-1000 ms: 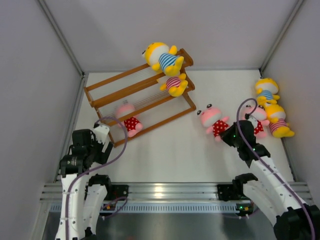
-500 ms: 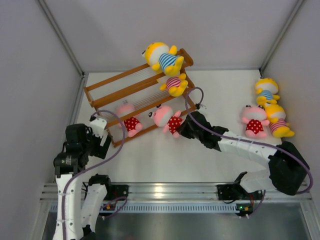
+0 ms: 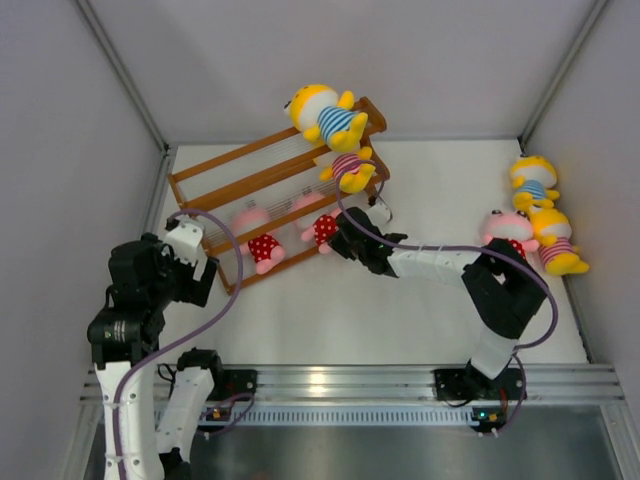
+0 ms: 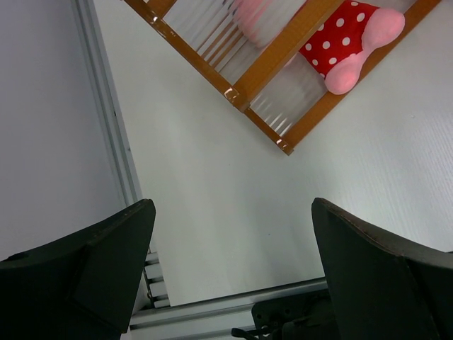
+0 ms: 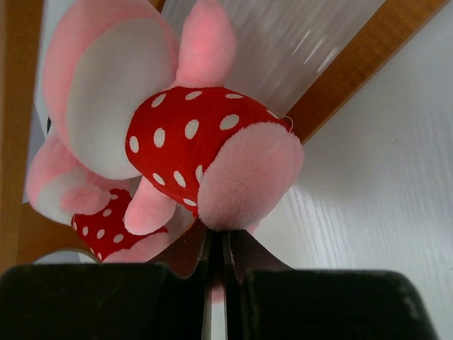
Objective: Place and organize the stuffed toys onto the shelf
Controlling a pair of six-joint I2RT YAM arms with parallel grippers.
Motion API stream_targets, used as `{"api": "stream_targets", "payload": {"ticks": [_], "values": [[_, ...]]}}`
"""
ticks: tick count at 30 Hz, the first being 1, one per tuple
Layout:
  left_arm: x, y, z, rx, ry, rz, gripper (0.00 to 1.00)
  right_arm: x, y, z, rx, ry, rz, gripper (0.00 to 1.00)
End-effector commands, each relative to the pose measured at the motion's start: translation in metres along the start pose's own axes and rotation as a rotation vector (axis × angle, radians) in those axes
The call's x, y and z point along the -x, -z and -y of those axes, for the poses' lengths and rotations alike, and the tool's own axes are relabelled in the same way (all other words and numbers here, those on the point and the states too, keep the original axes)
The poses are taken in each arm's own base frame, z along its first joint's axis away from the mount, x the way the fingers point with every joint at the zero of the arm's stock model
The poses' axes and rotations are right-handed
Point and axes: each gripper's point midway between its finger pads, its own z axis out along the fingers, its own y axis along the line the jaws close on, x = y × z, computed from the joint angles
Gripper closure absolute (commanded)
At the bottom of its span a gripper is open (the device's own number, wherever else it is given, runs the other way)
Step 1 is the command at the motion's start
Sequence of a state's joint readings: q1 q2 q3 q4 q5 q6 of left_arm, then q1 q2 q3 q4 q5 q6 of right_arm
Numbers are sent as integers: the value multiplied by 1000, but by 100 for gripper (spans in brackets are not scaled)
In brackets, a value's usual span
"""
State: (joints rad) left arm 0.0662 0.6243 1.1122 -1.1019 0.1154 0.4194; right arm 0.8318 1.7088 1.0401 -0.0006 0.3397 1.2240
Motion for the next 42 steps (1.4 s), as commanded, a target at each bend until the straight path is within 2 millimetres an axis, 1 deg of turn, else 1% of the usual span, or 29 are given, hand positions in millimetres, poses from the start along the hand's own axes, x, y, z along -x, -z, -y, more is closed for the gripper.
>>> {"api": "stream_targets", "payload": {"ticks": [1,3,7,10,11,13,14,16,18,19,20,21,22,23,25,26,28,29,30,31,32,33,34,35,37,38,40,41,42], "values": [[3,3,-1,3,6,6,2,5,-10,-45,98,-134,48,100],[4,3,-2,6,6,8,2,-3,-19,-44,83,-157,42,100],[2,3,-3,15,2,1,2,-3,-18,-53,89,-183,73,99],[0,1,-2,11,1,-4,2,-5,-12,-60,105,-179,79,83],[0,2,-2,11,1,-3,2,-5,-9,-63,114,-173,76,70],[0,1,-2,6,1,-2,2,-5,-5,-67,129,-164,60,59],[0,1,-2,8,-1,-3,2,-5,-1,-69,132,-154,50,50],[-2,2,-4,20,-2,-10,2,-7,5,-59,96,-119,27,43],[-3,1,-5,25,-6,-16,2,1,23,-64,127,-81,32,39],[-4,1,-5,28,-8,-17,2,-1,28,-47,84,-40,23,39],[-5,0,-5,25,-9,-21,2,10,47,-52,118,8,42,38],[-4,0,-4,23,-9,-18,2,13,53,-41,102,54,51,37],[-5,0,-4,21,-6,-20,2,18,62,-37,105,101,59,37],[-5,0,-3,15,-8,-16,2,29,80,-31,105,202,70,37],[-6,-1,-1,7,-10,-19,2,46,90,-3,28,288,79,34],[-6,-2,0,4,-8,-19,2,57,104,18,-26,374,71,33],[-7,-2,0,0,-10,-19,2,91,111,64,-163,421,96,28],[-7,-3,1,-5,-9,-17,2,119,122,97,-257,388,119,25],[-8,-3,2,-8,-10,-19,2,128,128,120,-309,376,118,25],[-7,-2,2,-7,-8,-13,2,144,134,140,-360,357,143,25],[-7,-2,2,-7,-9,-14,2,174,151,165,-420,311,217,21],[-7,-2,3,-9,-9,-13,2,178,158,191,-481,289,229,19],[-7,-2,3,-9,-9,-13,2,187,165,206,-512,255,260,17],[-7,-2,3,-10,-9,-15,2,210,184,229,-561,183,337,13],[-8,-2,2,-6,-9,-15,2,216,192,258,-583,107,360,11],[-7,-2,2,-7,-10,-13,2,231,207,281,-622,20,420,10],[-8,-2,1,-2,-11,-17,2,234,208,300,-603,-60,425,9],[-8,-2,1,2,-10,-19,2,243,218,320,-634,-127,463,9],[-9,-2,0,4,-12,-19,2,241,213,325,-612,-153,446,8]]}}
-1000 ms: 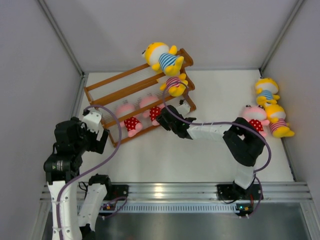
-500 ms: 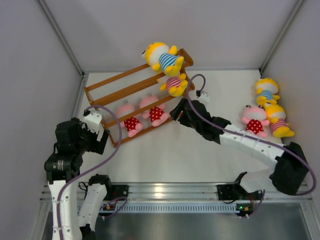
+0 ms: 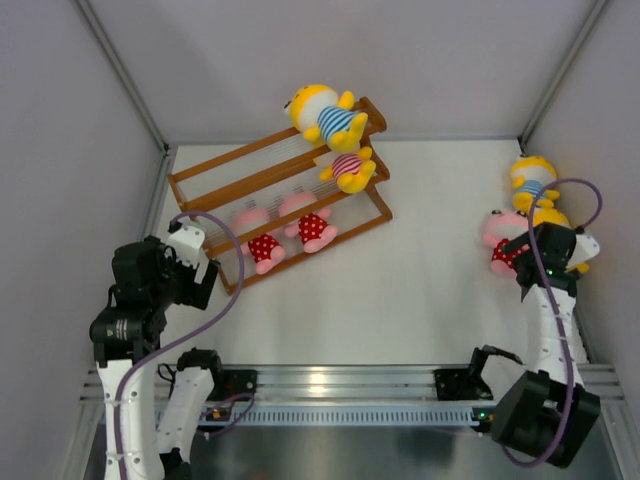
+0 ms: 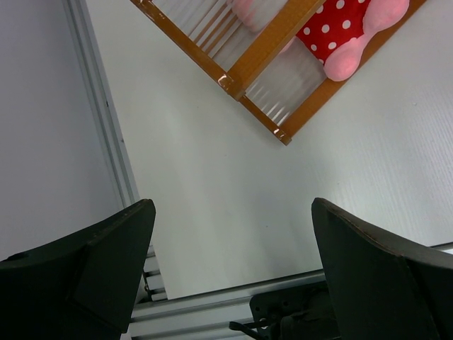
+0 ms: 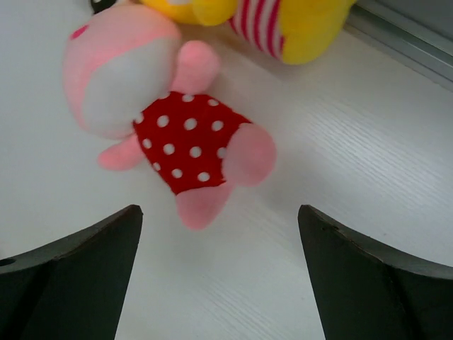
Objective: Place and organize the stuffed toys onto the shelf
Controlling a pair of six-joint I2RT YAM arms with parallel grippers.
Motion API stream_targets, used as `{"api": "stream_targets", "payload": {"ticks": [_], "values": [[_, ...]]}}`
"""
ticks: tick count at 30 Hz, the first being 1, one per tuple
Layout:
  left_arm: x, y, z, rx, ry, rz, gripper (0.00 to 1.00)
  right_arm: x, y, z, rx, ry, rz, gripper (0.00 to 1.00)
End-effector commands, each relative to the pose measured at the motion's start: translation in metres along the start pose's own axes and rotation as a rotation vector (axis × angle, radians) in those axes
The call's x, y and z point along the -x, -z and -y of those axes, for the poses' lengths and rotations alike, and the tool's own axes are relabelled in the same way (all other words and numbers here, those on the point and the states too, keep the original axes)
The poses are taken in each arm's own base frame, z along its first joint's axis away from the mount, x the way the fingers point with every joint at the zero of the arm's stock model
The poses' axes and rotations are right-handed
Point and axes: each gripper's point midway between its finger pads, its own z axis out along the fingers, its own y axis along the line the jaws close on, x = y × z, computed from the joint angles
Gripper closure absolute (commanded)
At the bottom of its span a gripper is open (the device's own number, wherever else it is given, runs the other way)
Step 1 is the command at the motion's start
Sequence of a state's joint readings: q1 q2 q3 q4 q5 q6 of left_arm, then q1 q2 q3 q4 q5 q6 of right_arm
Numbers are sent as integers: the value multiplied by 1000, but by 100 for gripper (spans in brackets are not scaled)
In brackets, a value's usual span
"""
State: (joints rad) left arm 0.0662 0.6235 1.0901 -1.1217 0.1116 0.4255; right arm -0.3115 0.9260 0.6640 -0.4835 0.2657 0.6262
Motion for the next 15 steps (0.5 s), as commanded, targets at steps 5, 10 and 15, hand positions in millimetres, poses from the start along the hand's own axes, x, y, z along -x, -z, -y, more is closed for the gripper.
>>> {"api": "stream_targets", "payload": {"ticks": [5,10,15], "values": [[-10,-6,1,5,-13,-8,2,11,-48,9,96,-142,-44,10],[-26,-12,1,21,-16,-53,2,10,-72,-2,150,-163,-56,15],[-31,-17,9,-17,-12,-61,2,13,-83,-14,219,-162,-34,24]]}}
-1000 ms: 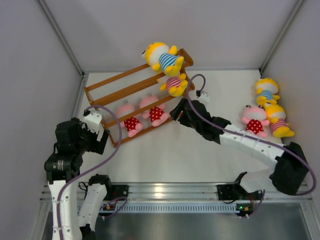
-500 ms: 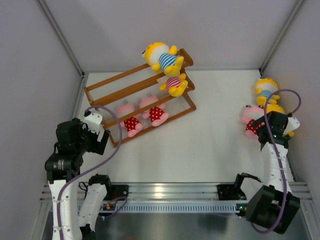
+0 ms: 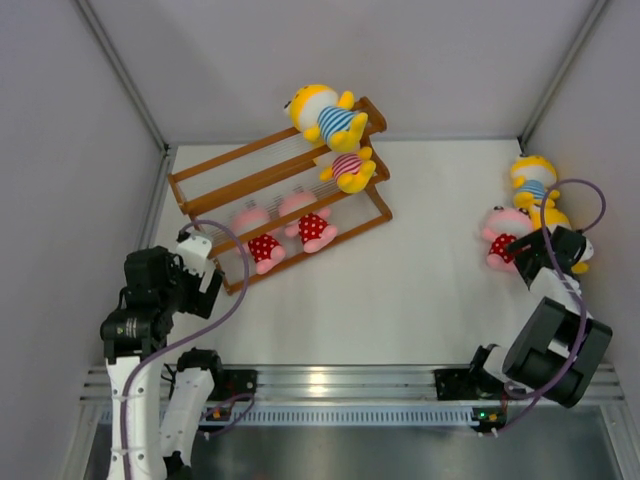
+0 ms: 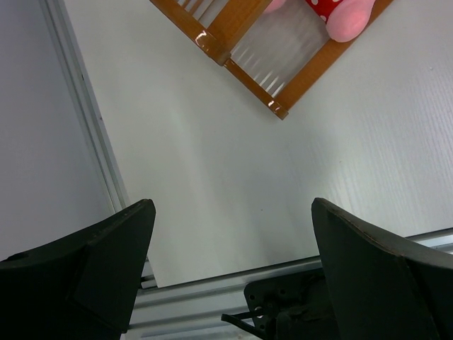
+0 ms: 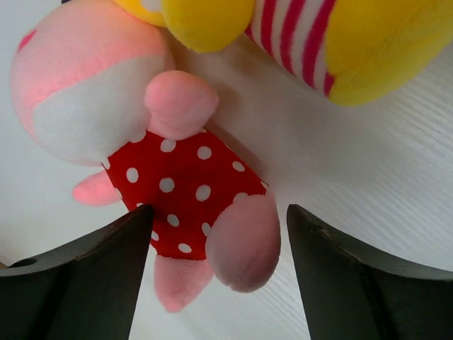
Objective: Place and organize the stuffed toys onto the shelf
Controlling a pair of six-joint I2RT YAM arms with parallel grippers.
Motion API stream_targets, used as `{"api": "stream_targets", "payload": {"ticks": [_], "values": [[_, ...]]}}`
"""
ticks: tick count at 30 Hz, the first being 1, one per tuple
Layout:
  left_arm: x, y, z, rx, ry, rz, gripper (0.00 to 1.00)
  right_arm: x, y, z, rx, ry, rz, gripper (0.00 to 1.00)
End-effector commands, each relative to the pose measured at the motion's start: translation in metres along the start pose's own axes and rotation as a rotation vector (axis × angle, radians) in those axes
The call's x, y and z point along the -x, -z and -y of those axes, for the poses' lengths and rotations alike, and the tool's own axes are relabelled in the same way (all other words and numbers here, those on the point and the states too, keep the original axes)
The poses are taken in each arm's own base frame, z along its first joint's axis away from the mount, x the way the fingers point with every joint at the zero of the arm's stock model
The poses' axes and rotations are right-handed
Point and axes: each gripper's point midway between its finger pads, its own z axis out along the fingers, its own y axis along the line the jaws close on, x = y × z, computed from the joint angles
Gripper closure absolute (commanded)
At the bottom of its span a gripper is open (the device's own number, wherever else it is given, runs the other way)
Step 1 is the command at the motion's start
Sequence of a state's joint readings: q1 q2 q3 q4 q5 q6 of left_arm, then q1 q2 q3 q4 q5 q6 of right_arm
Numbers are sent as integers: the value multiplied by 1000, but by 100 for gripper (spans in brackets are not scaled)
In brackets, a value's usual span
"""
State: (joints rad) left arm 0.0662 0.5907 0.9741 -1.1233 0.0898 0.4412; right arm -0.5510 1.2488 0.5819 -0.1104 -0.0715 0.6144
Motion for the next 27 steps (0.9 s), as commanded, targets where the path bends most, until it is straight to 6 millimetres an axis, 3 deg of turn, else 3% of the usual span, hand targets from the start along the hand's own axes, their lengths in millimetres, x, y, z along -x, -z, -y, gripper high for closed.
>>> {"api": "stream_targets", "payload": {"ticks": [1,2,4,5,7,8,12,16,22,27], "values": [[4,-1,1,-5,-6,29,2,21,-9,-22,112,1,78,28],[4,-1,1,-7,-3,26,2,20,-11,-21,112,2,73,41],[5,0,1,-7,-5,31,2,16,-13,-25,144,7,63,57],[6,1,0,-5,-7,34,2,13,-15,-24,149,10,54,72],[7,1,-1,0,-7,35,2,12,-14,-25,158,15,51,87],[8,2,-1,1,-10,38,2,12,-13,-25,158,18,54,100],[8,3,-2,8,-11,36,2,14,0,-33,193,49,62,100],[11,4,-3,5,-13,44,2,16,34,-60,313,87,75,100],[36,30,-17,51,-43,90,2,-17,95,-111,479,281,-3,100],[42,31,-11,17,-44,115,2,-53,125,-138,583,379,-102,100]]}}
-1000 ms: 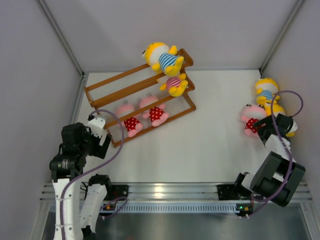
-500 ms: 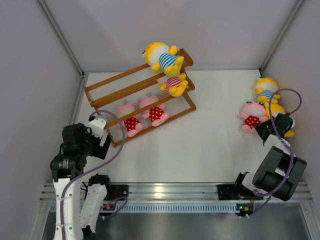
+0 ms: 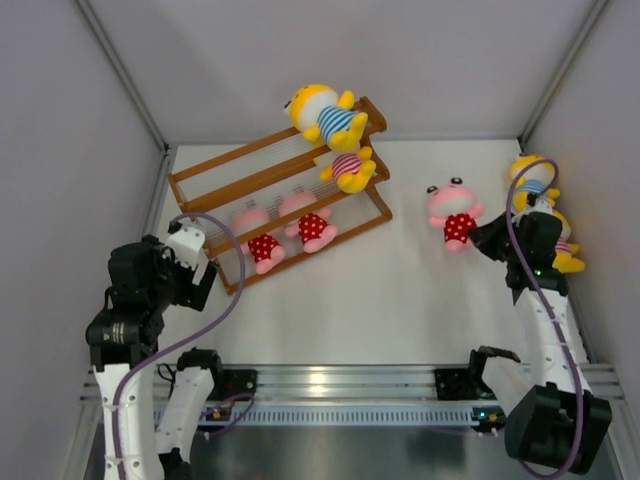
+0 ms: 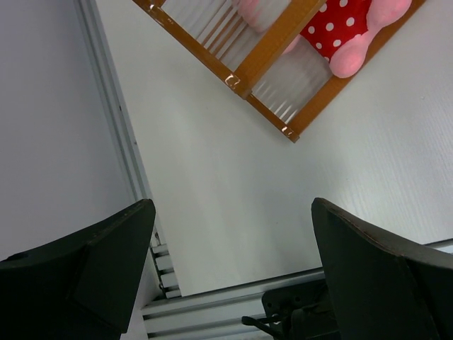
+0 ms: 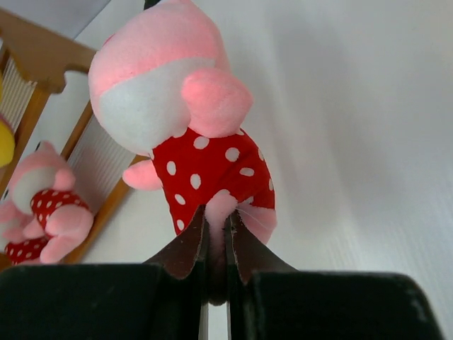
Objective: Place and organize the stuffed toys onto the shelf
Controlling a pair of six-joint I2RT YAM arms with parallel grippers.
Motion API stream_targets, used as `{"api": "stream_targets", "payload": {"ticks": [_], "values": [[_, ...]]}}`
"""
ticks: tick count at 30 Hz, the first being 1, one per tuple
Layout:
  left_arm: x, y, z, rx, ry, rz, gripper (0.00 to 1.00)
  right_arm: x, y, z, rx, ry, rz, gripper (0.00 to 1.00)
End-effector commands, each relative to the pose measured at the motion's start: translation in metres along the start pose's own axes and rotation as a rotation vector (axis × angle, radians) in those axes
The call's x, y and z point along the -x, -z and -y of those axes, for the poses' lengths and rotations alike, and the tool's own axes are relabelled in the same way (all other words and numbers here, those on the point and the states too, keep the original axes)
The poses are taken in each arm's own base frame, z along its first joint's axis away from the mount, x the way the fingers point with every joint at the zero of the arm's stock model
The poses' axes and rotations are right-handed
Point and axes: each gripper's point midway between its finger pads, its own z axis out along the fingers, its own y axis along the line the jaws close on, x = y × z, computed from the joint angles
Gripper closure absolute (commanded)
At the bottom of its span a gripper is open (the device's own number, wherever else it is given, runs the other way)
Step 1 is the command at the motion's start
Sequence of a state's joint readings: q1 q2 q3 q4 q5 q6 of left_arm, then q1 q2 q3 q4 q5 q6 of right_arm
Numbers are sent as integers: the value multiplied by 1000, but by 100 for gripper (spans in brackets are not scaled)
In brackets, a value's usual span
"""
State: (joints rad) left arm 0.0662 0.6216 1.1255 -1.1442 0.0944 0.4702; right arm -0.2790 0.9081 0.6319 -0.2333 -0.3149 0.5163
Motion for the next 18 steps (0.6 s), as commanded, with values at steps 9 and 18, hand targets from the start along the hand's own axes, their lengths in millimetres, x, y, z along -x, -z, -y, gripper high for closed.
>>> {"api": "stream_targets", "payload": {"ticks": [9,18], "values": [[27,12,53,-300,13,145,2,-66,15,-130,440,202,-229,100],[64,47,100,-605,64,316,2,-85,-21,-173,501,203,-250,100]]}}
